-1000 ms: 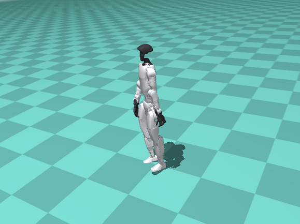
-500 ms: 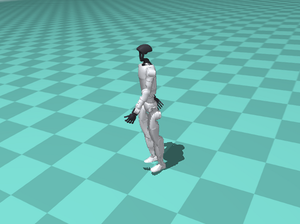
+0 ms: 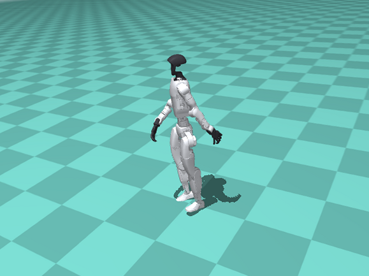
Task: In place motions
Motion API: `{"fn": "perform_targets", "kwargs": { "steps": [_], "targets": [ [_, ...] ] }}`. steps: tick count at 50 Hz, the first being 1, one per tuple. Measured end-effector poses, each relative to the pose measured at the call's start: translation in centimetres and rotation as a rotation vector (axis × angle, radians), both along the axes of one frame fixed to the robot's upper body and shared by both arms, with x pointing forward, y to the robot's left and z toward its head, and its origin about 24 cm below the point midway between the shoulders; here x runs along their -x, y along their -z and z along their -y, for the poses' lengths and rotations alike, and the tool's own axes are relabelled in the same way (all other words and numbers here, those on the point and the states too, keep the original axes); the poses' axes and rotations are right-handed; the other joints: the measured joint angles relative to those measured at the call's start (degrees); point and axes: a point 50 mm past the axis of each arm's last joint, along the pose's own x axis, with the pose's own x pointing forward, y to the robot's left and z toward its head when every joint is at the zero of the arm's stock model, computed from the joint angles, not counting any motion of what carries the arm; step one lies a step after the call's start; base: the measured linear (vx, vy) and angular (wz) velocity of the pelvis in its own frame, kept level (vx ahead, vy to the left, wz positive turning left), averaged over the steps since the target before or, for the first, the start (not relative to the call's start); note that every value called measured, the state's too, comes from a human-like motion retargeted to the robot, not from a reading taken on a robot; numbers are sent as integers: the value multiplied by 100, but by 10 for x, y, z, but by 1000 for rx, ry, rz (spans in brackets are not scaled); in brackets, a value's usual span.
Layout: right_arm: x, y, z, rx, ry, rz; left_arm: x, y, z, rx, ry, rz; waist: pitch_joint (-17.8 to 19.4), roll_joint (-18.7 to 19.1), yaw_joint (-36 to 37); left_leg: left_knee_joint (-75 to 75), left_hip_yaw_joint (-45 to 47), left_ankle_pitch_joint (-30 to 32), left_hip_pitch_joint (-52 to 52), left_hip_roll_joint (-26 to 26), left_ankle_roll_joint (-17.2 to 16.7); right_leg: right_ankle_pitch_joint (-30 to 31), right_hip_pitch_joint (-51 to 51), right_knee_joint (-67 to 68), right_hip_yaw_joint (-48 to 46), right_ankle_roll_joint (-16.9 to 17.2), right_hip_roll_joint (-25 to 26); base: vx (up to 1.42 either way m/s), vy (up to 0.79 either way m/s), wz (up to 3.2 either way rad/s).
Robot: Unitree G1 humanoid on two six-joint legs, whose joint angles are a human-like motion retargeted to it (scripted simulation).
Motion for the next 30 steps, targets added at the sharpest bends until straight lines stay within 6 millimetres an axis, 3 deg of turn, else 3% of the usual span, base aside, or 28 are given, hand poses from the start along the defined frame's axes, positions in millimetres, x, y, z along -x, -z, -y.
{"fn": "perform_targets", "kwargs": {
  "steps": [4, 7, 9, 13, 15, 17, 20, 24, 27, 30],
  "targets": [
    [65, 47, 45, 185, 76, -310, -89, 37, -16, 12, 174, 232, -18, -98, 104, 23, -121, 40, -40, -31, 31, -42, 105, -21, -176, 17, -61, 3, 1, 37],
    [138, 71, 83, 376, 176, -640, -176, 55, -14, 43, 285, 485, -27, -147, 134, 46, -187, 64, -63, -37, 52, -75, 197, -40, -294, 35, -90, 3, 2, 26],
    [190, 72, 105, 485, 293, -855, -239, 58, -2, 74, 325, 706, -36, -166, 109, 55, -232, 84, -87, -41, 65, -99, 246, -57, -392, 40, -101, 4, 1, 28],
    [277, 57, 129, 548, 639, -1149, -359, 32, 34, 161, 372, 1169, -50, -185, 90, 83, -298, 110, -176, -39, 88, -148, 264, -59, -497, 56, -122, 1, 0, 5],
    [307, 51, 132, 521, 825, -1205, -407, 7, 50, 196, 418, 1378, -57, -195, 87, 97, -329, 118, -222, -42, 94, -167, 264, -65, -551, 51, -133, 0, 0, 0],
    [326, 46, 134, 493, 974, -1217, -444, -19, 59, 199, 493, 1548, -59, -192, 70, 106, -348, 128, -253, -42, 96, -178, 259, -65, -562, 42, -132, 0, 0, 0],
    [347, 39, 138, 488, 1125, -1238, -479, -52, 60, 164, 638, 1725, -55, -170, 27, 109, -333, 142, -266, -27, 88, -183, 255, -62, -539, 32, -119, 0, 0, 0],
    [355, 33, 141, 546, 1202, -1289, -495, -69, 50, 117, 837, 1794, -15, -126, 41, 105, -287, 144, -257, -3, 81, -167, 243, -68, -518, 25, -100, -1, 1, -5],
    [338, 39, 137, 575, 1128, -1276, -481, -54, 40, 90, 901, 1721, -1, -98, 107, 91, -228, 136, -222, 9, 79, -144, 226, -68, -453, 28, -87, -2, 3, -21],
    [299, 52, 132, 594, 889, -1182, -443, -17, 23, 47, 889, 1532, 13, -83, 155, 73, -181, 131, -168, 18, 78, -124, 222, -66, -375, 26, -65, 0, 0, 0]
  ]
}}
